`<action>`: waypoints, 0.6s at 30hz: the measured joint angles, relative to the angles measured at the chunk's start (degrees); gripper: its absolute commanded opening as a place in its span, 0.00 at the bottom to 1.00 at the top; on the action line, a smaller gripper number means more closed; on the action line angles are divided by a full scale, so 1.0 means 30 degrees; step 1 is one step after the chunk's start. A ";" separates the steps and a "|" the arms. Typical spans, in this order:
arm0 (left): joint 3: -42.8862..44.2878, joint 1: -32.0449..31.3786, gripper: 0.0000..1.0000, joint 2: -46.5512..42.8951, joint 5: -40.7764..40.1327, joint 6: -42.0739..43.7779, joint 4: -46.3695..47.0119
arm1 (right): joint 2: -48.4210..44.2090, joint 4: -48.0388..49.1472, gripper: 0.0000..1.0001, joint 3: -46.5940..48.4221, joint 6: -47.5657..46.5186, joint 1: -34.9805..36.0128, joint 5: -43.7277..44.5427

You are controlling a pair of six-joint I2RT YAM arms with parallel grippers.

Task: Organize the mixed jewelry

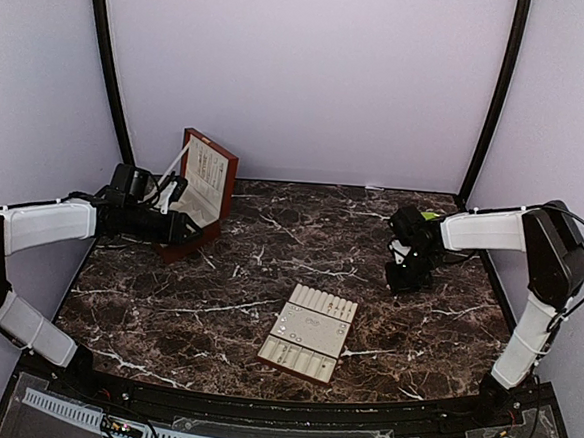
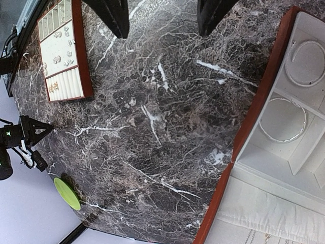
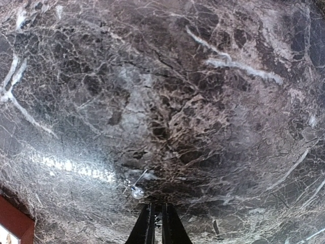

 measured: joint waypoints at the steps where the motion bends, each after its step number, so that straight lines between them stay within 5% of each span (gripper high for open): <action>1: 0.0000 0.0000 0.48 0.0036 0.0015 0.0000 0.0000 | 0.0029 -0.0007 0.07 0.0007 0.0000 0.0000 -0.0029; 18: 0.0000 0.0095 0.48 0.0102 0.0262 0.0015 0.0007 | 0.0095 0.0015 0.00 0.0029 0.0685 -0.0328 -0.1093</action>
